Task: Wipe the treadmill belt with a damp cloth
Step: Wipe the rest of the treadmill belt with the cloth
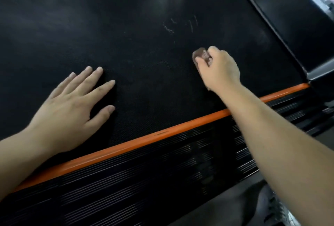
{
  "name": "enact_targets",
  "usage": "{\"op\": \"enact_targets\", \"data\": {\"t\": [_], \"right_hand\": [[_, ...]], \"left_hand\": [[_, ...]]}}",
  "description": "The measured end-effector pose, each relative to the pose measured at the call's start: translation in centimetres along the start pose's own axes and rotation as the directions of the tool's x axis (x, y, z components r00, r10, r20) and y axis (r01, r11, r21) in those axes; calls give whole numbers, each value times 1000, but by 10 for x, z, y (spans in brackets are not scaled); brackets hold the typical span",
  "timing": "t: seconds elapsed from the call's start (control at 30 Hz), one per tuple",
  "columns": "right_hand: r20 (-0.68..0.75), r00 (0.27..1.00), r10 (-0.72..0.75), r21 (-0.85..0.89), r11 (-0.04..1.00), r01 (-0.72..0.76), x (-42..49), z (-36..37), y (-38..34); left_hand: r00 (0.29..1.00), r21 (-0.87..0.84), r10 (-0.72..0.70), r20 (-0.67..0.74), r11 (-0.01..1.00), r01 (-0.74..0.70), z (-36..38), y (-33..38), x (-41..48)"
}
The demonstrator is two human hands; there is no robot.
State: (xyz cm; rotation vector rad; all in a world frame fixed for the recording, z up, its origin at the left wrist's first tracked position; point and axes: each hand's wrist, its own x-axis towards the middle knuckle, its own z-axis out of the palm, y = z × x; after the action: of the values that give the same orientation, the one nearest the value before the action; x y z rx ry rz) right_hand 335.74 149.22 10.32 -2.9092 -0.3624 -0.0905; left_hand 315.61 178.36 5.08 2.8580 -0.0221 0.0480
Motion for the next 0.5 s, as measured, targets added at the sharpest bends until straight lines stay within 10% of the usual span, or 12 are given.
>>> {"op": "enact_targets", "data": {"t": [0.17, 0.37, 0.5], "right_hand": [[155, 886, -436, 176, 895, 410, -56, 20, -53], [-19, 989, 144, -47, 988, -144, -35, 3, -15], [166, 968, -187, 49, 982, 182, -76, 13, -59]], "left_hand": [[1000, -5, -8, -6, 1000, 8, -1, 4, -2], [1000, -10, -6, -8, 1000, 6, 0, 5, -3], [1000, -1, -6, -12, 1000, 6, -3, 4, -5]]}}
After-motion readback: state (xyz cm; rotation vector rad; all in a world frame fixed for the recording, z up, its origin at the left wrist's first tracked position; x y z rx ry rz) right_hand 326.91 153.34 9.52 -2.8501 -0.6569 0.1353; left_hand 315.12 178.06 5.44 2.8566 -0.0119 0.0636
